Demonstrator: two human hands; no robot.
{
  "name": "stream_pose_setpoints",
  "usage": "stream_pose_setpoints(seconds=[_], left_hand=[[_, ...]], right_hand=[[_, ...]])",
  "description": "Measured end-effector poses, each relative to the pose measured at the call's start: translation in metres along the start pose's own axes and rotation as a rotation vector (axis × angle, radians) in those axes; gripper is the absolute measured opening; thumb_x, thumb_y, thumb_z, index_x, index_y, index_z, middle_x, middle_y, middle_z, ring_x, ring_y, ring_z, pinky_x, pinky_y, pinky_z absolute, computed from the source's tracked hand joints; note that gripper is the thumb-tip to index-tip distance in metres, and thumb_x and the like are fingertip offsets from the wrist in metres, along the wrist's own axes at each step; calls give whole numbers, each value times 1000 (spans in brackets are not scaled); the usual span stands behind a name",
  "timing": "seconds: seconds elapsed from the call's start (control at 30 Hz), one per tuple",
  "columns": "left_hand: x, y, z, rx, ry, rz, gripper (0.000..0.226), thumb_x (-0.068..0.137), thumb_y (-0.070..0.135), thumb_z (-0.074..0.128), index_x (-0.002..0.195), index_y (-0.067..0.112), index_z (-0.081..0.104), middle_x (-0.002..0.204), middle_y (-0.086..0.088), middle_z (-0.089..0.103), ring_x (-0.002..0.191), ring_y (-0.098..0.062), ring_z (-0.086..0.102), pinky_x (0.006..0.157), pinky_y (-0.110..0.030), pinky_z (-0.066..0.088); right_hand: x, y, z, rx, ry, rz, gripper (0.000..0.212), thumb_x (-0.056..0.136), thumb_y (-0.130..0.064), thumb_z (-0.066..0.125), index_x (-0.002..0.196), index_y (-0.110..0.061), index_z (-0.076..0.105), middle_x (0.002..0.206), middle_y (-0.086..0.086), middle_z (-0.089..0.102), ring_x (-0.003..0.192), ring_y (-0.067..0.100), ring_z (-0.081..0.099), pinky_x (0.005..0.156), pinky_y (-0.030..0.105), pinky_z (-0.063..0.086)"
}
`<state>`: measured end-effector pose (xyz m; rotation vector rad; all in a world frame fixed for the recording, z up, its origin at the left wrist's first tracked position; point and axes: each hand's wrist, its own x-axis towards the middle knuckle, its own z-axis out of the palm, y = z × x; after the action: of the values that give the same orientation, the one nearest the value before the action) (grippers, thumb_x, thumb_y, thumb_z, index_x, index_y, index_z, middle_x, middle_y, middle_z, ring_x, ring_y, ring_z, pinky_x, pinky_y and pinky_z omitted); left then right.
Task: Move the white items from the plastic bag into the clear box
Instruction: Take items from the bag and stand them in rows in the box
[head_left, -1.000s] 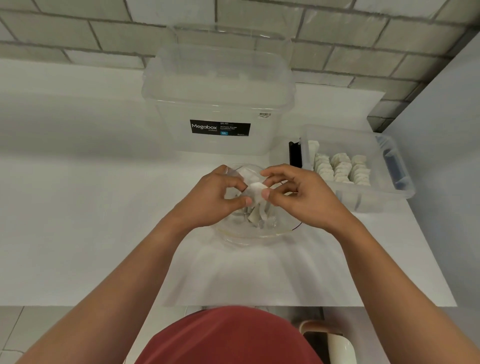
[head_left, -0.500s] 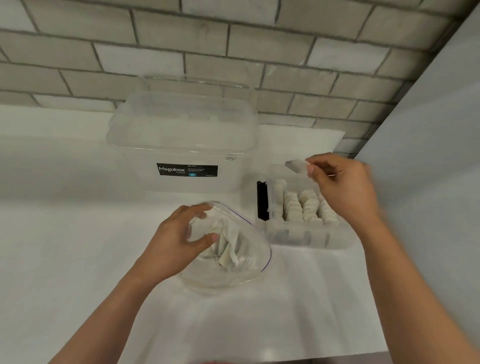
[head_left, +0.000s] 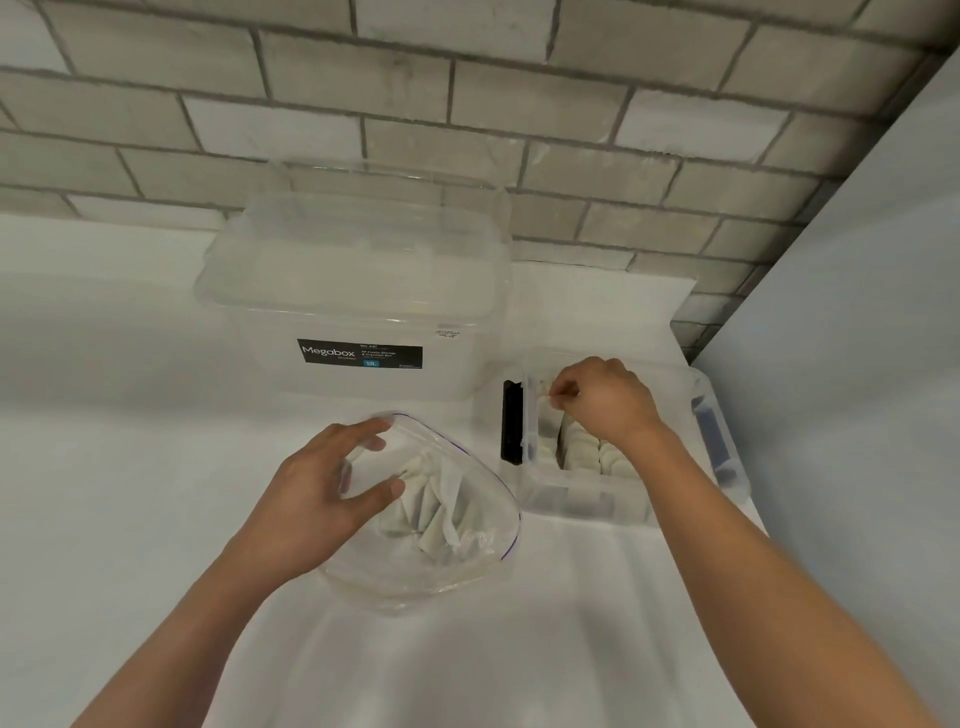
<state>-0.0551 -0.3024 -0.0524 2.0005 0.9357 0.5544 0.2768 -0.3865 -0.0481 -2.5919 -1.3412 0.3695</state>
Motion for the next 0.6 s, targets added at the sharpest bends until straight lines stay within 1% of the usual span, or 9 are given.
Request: stream_pose_setpoints(seconds=[0.1,0.17,0.23,0.3,0.37,0.43,0.47,0.53,0.6], left_hand=[[2,0,-1,1,-7,-5,51,80,34,80,123,49,57,112,24,60,81,-15,54,74,-15,45],[2,1,-1,-10,-20,-4,51,81,31,79,123,49,57,113,24,60,79,-16,55,74,-17,45],[3,1,0,-2,-35,12,52,83,23,77,124,49,56,114,24,60,79,-18,55,75,-18,46],[4,1,0,19,-50,37,58,86,9,72,123,50,55,115,25,58,78,-18,55,74,-13,45],[3,0,-1,41,-63,51,67,86,-3,63,124,51,52,116,26,57,80,-18,56,74,-9,43],[2,-2,-2,47,-73,54,70,85,-9,57,126,47,52,114,23,59,82,-22,59,75,-10,43],[2,-3,-3,47,-75,59,70,85,-11,55,127,45,53,114,22,60,82,-25,59,76,-9,43],[1,-4,-3,55,-79,75,69,85,-12,54,130,40,54,116,20,60,79,-25,59,75,-7,43],[2,-3,-2,63,-84,88,68,85,-12,53,134,35,54,117,17,60,75,-17,57,75,-4,41]], right_hand=[[2,1,5,-18,40,15,7,90,-31,65,87,-34,71,96,-6,71,90,21,65,77,38,58],[1,1,8,-29,44,22,6,90,-35,66,90,-33,72,97,-5,71,91,22,65,77,38,58],[-2,1,8,-25,63,32,10,89,-41,69,94,-32,72,99,-6,71,92,23,65,77,36,56],[-9,1,1,23,133,41,17,87,-44,71,98,-31,72,98,-9,71,93,21,65,78,34,54],[-21,1,-11,113,242,32,16,85,-43,74,96,-31,74,93,-14,73,91,17,67,80,34,55],[-39,-5,-27,232,306,2,14,83,-41,77,92,-31,75,86,-17,72,82,8,67,78,30,54],[-51,-11,-33,308,316,-13,12,82,-39,78,90,-31,76,84,-18,72,74,1,64,74,27,51],[-78,-29,-44,490,326,-42,8,82,-34,81,87,-30,77,80,-17,72,64,-1,59,66,19,47],[-106,-52,-49,617,312,-90,5,83,-28,81,85,-29,77,80,-16,72,65,0,59,62,13,47]])
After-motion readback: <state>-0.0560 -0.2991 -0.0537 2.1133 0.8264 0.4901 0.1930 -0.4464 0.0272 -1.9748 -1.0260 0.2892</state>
